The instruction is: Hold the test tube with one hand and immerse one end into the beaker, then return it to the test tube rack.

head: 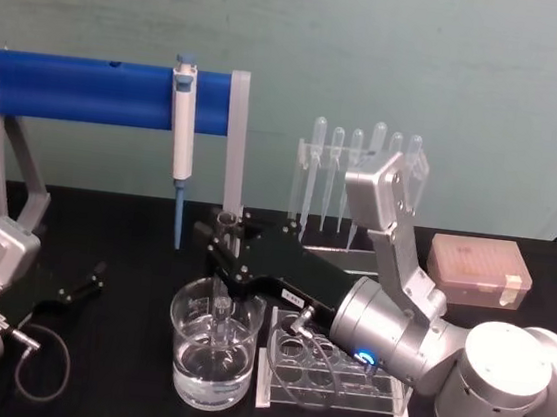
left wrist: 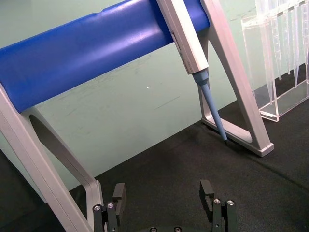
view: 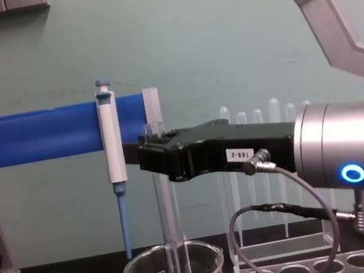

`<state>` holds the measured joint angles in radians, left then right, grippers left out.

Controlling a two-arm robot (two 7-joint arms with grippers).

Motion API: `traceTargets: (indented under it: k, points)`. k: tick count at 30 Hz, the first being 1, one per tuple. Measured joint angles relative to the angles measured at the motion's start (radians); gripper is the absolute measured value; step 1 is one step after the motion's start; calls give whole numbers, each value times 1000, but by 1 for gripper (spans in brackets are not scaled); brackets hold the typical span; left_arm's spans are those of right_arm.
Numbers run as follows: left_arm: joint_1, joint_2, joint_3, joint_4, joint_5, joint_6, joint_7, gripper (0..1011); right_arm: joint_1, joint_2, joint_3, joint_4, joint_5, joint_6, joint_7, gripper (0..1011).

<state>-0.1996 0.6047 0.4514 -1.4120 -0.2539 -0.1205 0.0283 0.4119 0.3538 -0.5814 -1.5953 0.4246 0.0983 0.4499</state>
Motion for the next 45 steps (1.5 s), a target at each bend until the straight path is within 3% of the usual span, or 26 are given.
traceTargets:
  k: [29,45]
  points:
    - [0,0,0,0,0,0,0,1000,-20,-62,15,121,-56,-112,37,224]
    - [0,0,0,0,0,0,0,1000,-26,-80,17,151,-79,-135,44,224]
